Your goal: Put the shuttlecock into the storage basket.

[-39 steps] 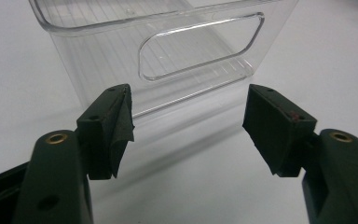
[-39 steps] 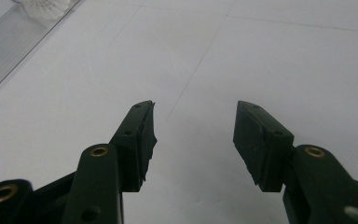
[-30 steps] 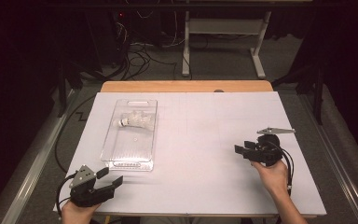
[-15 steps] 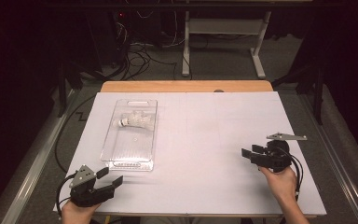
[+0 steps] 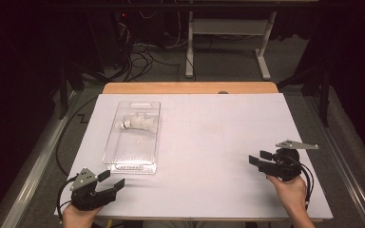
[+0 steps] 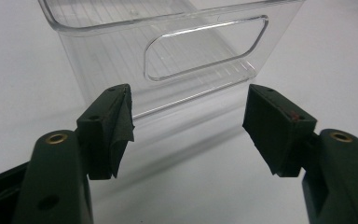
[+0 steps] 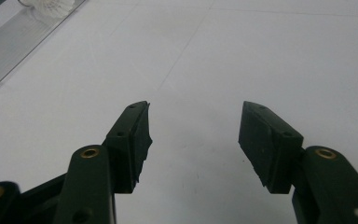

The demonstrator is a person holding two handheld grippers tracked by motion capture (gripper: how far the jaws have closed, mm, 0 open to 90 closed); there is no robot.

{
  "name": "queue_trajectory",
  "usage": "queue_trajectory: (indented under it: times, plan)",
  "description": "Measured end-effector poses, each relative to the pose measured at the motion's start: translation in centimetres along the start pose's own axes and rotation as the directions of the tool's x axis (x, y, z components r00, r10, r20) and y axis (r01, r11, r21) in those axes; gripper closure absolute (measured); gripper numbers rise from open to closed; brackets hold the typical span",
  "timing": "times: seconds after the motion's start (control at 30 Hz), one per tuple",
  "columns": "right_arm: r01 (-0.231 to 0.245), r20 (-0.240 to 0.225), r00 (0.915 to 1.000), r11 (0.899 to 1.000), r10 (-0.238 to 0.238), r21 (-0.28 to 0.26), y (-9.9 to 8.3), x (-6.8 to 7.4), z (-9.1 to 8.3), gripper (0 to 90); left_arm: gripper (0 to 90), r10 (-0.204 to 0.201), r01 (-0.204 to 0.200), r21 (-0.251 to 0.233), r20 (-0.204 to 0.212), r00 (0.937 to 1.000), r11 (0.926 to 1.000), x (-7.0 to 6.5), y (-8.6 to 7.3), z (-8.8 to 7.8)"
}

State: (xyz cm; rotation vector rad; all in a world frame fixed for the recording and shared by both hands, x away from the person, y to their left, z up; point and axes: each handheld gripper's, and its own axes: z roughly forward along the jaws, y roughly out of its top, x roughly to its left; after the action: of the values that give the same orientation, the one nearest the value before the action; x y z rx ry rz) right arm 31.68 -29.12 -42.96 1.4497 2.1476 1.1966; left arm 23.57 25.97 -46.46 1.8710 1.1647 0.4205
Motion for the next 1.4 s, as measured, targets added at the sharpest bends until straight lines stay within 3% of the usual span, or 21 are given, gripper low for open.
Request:
queue_trajectory:
  times: [0.77,1.4]
  plan:
    - [-0.003,0.034,0.9994,0.999,0.004,-0.048,-2.4,-0.2,-2.1,40.8,33.7,-0.007,0.007,-0.003,-0.007,1.0000,1.0000,0.2,0.0,-0.1]
    - [-0.013,0.053,0.9985,0.999,0.015,-0.044,-4.3,-1.0,-2.9,40.6,33.2,-0.011,0.011,-0.007,-0.006,0.9999,0.9999,0.2,0.1,0.0]
